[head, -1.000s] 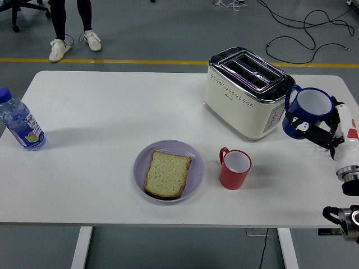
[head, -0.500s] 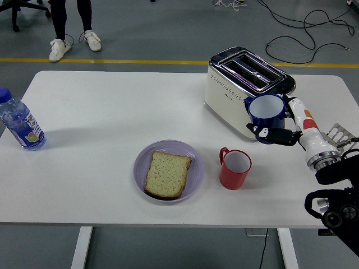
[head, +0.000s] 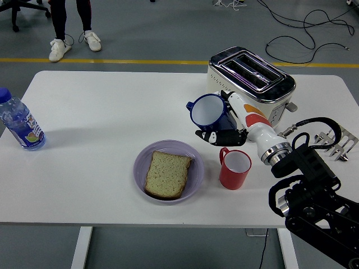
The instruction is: Pick up the cup,pour liquid into bread,place the cup on the desk
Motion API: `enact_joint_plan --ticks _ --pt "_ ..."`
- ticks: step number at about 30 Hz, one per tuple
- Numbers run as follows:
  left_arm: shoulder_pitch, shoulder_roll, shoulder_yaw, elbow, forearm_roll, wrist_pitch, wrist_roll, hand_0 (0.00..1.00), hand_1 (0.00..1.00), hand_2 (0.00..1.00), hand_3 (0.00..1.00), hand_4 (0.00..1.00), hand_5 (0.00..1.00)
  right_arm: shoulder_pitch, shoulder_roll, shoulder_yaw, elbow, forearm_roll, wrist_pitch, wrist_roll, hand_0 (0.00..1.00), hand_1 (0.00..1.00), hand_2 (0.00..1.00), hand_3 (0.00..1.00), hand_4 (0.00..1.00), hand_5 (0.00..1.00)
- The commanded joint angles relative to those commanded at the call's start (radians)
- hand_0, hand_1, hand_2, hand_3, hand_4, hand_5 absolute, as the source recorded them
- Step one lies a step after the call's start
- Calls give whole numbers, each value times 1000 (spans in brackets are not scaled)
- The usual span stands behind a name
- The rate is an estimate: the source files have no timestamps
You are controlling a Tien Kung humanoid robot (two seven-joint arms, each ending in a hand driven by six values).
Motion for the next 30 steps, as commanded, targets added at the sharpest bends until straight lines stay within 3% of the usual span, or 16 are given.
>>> enact_joint_plan --ticks 5,8,15,30 --pt "1 0 -1 0 -2 1 1 665 706 732 647 403 934 86 11 -78 -66 -98 56 -34 328 345 506 529 675 7" --pt "2 0 4 0 -8 3 0 665 708 733 648 404 937 158 22 -155 -138 -175 98 -51 333 356 504 530 661 7" --pt "4 -1 6 0 -13 5 0 666 707 733 646 402 937 253 32 -290 -227 -279 140 -58 340 354 502 531 653 8" --pt "6 -1 12 0 -27 8 -1 665 708 732 643 401 937 430 56 -516 -314 -372 153 -78 360 369 500 534 639 28"
